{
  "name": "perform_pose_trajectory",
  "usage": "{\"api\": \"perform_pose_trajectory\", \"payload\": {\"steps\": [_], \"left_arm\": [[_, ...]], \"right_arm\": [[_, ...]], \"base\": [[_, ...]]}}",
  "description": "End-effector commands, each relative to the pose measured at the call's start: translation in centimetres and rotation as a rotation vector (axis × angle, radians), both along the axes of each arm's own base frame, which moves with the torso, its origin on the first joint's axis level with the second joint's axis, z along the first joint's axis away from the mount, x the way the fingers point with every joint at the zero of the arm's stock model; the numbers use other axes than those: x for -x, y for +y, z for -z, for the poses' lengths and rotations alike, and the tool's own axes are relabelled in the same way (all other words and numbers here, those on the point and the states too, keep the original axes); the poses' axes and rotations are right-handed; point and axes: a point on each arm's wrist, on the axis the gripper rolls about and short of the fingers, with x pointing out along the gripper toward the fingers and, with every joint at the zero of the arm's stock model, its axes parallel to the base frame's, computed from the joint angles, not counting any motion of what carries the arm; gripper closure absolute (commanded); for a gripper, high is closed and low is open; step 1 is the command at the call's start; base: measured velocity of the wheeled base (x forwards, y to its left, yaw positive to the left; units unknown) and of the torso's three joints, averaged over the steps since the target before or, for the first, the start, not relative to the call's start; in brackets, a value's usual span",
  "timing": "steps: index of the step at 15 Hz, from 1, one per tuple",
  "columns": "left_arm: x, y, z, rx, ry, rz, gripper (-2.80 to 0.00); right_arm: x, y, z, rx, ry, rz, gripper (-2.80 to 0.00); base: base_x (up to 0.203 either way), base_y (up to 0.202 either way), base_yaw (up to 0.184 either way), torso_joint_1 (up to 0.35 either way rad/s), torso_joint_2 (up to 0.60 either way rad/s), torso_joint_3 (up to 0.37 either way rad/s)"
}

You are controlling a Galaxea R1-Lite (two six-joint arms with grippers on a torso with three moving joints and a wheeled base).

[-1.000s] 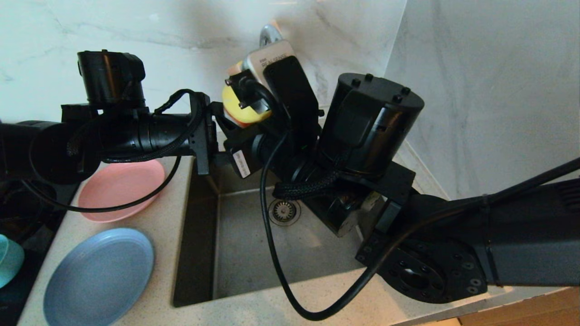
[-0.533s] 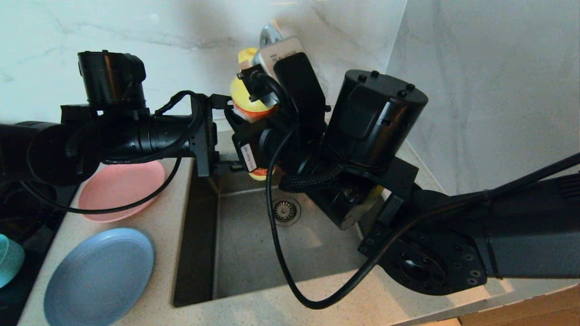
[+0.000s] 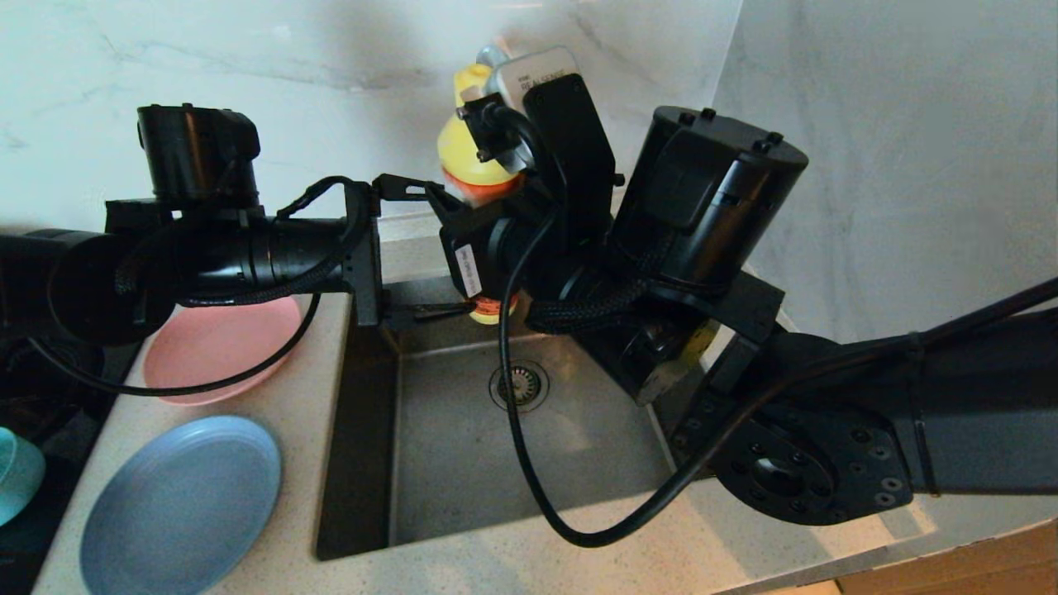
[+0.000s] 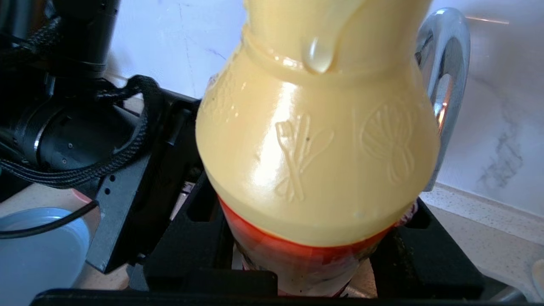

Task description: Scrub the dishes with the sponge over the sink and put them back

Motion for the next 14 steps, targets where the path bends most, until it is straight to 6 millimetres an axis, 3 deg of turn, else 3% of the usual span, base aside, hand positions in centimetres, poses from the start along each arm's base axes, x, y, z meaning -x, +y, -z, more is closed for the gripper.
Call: {"api": "perform_pose_trajectory", "payload": {"steps": [1, 8, 11, 14], "left_arm": [[-0.2, 0.4, 0.3, -0.010, -0.021, -0.007, -2.80], [0.6, 2.3, 0.7, -0.108, -0.237, -0.035, -2.80], [1.1, 3.1, 1.2, -0.193, -0.434, -0.029, -2.80], [2.7, 3.8, -0.3, -0.239, -0.597, -0.035, -2.80]], "right_arm": [[0.1, -0.7, -0.8, -0.013, -0.010, 0.009, 0.00], [0.2, -2.7, -2.6, -0.027, 0.007, 0.036, 0.00], [0.4, -3.4, -3.2, -0.023, 0.024, 0.038, 0.00], [0.5, -3.8, -3.6, -0.014, 0.034, 0.039, 0.00]], "base": [[0.000, 0.000, 0.000, 0.000, 0.00, 0.000], [0.000, 0.000, 0.000, 0.000, 0.00, 0.000], [0.000, 0.000, 0.000, 0.000, 0.00, 0.000], [0.000, 0.000, 0.000, 0.000, 0.00, 0.000]]}}
